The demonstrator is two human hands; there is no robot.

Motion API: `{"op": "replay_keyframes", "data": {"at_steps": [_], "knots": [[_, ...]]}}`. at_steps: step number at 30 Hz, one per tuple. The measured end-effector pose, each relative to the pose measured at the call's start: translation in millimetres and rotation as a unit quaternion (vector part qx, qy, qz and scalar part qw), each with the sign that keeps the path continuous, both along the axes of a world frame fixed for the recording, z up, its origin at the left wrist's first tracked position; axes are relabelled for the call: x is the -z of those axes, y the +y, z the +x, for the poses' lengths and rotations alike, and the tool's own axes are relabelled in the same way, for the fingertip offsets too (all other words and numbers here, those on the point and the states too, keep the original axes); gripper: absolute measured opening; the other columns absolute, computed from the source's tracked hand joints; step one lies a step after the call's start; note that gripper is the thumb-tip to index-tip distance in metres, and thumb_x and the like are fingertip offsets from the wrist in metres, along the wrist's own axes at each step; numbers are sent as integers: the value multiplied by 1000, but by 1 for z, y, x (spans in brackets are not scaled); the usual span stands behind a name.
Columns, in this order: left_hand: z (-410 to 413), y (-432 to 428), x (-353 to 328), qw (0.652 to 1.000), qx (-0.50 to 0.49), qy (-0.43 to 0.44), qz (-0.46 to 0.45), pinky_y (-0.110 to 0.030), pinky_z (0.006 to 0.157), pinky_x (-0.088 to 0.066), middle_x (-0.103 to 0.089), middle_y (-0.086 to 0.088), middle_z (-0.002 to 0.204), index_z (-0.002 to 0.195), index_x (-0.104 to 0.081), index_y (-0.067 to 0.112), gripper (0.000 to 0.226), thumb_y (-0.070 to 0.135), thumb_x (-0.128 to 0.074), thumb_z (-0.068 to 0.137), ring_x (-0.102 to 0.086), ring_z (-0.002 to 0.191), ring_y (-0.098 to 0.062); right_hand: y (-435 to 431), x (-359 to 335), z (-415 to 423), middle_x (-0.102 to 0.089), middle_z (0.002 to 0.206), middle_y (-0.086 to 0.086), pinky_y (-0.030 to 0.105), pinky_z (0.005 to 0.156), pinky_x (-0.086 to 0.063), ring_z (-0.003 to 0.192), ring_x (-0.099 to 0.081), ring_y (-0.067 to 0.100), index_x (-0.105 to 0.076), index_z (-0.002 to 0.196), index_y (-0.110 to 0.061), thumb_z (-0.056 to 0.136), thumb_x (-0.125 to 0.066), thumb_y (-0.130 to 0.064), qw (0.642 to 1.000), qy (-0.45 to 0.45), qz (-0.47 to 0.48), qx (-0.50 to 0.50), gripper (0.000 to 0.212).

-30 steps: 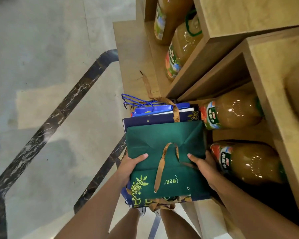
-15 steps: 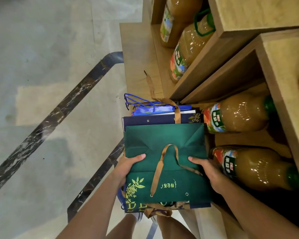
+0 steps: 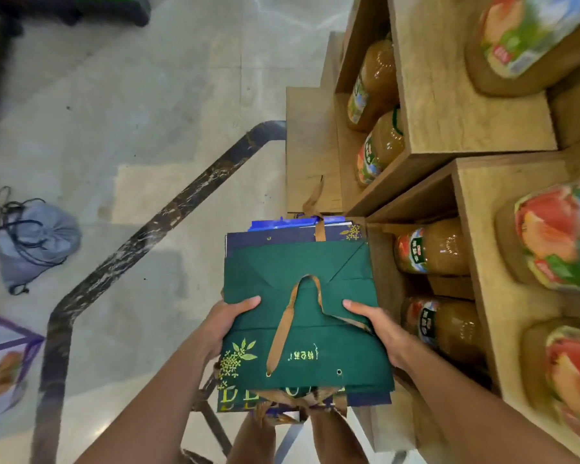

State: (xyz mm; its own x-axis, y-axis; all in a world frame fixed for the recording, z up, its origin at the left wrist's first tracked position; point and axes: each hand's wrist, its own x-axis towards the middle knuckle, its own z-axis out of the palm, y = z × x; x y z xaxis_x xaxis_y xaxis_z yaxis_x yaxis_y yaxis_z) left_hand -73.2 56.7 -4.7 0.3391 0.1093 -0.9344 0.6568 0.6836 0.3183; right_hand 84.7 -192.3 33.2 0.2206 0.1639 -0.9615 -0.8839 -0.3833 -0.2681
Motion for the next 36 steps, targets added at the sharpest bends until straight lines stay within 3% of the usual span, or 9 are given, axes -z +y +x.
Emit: {"op": "replay_keyframes", "data": {"at_steps": [3, 7, 11, 16, 18, 21, 28, 31, 36], "knots": [[1, 11, -69, 999, -9, 1, 52, -46, 82, -58, -73, -11, 104, 122, -60, 13, 62, 26, -86, 67, -71, 93, -32, 15, -59, 2, -75, 94, 16, 34, 57, -57, 72, -73, 29, -69, 109, -13, 81, -75, -30, 1000, 4, 8, -12, 33], [-7, 17, -161, 991, -12, -9, 133, -36, 75, -59, -75, -4, 100, 116, -63, 15, 54, 28, -86, 69, -73, 88, -24, 23, -134, -6, -76, 92, 13, 36, 62, -58, 78, -74, 30, -71, 107, -12, 78, -78, -31, 996, -71, 21, -39, 35], [-23, 10, -239, 978, -13, -18, 208, -38, 82, -58, -73, -2, 105, 115, -62, 18, 54, 32, -86, 69, -71, 91, -21, 20, -200, -21, -77, 83, 3, 27, 58, -56, 72, -74, 20, -72, 100, -12, 79, -79, -32, 985, -156, 32, -60, 30], [-44, 0, -305, 964, -16, -53, 259, -39, 84, -58, -72, 0, 106, 118, -60, 18, 56, 30, -86, 69, -70, 94, -19, 6, -245, -41, -77, 88, -4, 36, 77, -59, 81, -74, 19, -73, 99, -19, 54, -84, -57, 973, -221, 11, -67, 60], [-50, -1, -321, 961, -2, -70, 267, -40, 85, -58, -72, 1, 107, 118, -60, 19, 59, 33, -87, 67, -70, 95, -20, 0, -259, -51, -76, 93, -7, 36, 81, -57, 87, -72, 17, -73, 99, -23, 57, -85, -55, 967, -248, 16, -52, 53], [-50, 4, -333, 960, 26, -89, 263, -40, 85, -58, -72, 1, 108, 119, -60, 20, 60, 33, -87, 67, -70, 95, -20, -3, -274, -67, -75, 97, -8, 33, 80, -56, 90, -71, 14, -74, 100, -24, 70, -84, -42, 960, -279, 13, -9, 36], [-26, 29, -346, 938, 167, -167, 255, -22, 67, -54, -72, 7, 100, 100, -63, 27, 31, 21, -82, 75, -71, 87, -10, -4, -295, -134, -76, 96, -10, 42, 88, -57, 90, -72, 12, -75, 101, -22, 69, -86, -43, 942, -306, -11, 136, 41], [-18, 28, -350, 919, 246, -191, 241, -23, 68, -55, -72, 7, 101, 106, -64, 25, 37, 25, -83, 74, -70, 91, -14, -12, -298, -176, -76, 94, -12, 42, 86, -58, 90, -72, 12, -74, 101, -24, 62, -86, -54, 928, -308, -51, 203, 51], [-17, -6, -352, 873, 374, -235, 206, -26, 72, -55, -73, 6, 103, 113, -63, 23, 45, 28, -83, 73, -70, 91, -12, -35, -312, -258, -76, 90, -9, 43, 84, -59, 85, -73, 13, -74, 92, -26, 68, -86, -45, 889, -295, -96, 337, 33]]}}
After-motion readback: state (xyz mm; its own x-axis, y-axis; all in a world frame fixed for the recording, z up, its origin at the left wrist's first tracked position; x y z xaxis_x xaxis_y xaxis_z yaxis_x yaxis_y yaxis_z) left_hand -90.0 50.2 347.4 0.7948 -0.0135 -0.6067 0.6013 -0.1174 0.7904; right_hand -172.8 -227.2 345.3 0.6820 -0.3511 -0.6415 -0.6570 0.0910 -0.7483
